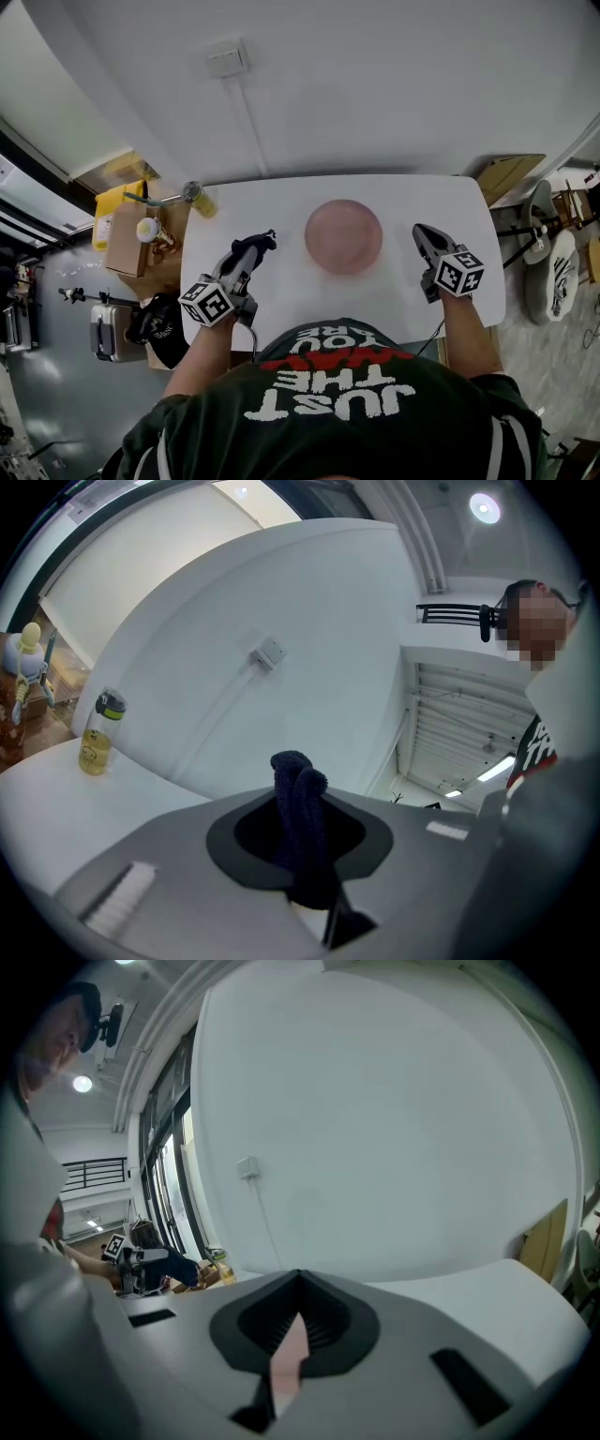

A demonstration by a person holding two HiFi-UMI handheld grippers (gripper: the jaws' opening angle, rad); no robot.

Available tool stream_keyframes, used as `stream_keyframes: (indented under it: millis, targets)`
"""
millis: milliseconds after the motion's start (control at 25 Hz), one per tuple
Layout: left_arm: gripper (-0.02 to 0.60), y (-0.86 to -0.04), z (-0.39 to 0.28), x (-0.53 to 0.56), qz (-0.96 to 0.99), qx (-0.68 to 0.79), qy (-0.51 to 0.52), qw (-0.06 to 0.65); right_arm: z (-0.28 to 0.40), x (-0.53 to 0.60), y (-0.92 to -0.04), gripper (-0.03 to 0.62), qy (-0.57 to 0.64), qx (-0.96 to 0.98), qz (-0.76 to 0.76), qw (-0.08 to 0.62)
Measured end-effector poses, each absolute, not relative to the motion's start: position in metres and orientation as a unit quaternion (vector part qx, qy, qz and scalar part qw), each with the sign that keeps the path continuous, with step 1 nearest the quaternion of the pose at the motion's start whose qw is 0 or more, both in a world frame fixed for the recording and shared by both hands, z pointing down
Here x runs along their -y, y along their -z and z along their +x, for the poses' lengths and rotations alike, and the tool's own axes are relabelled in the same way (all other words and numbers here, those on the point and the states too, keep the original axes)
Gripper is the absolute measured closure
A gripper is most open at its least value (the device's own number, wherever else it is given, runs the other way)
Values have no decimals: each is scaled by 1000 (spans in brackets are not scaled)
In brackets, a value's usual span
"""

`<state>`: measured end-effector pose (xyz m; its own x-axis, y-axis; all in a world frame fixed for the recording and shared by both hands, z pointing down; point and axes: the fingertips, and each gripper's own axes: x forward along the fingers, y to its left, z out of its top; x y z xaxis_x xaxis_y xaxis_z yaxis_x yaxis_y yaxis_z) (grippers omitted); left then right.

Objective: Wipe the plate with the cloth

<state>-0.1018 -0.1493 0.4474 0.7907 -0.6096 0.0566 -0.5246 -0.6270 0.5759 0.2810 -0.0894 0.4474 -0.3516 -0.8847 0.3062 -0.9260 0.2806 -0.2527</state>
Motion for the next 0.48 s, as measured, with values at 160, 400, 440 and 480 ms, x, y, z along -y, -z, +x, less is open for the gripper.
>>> stream_keyframes:
  millis: [160, 400, 440, 480]
  targets:
    - [522, -447, -103, 146, 898, 316, 73, 296, 281, 87, -448, 589, -196, 799, 566, 56]
    - [522, -448, -105, 143, 898, 316, 74, 297, 278, 86, -448, 589, -195, 800, 565, 56]
    - [522, -448, -105, 143, 898, 316, 73, 297, 278, 85, -448, 589, -195, 800, 565, 56]
    - [522, -449, -106, 142, 898, 316, 73, 297, 278, 85, -448, 589, -195, 800, 565, 56]
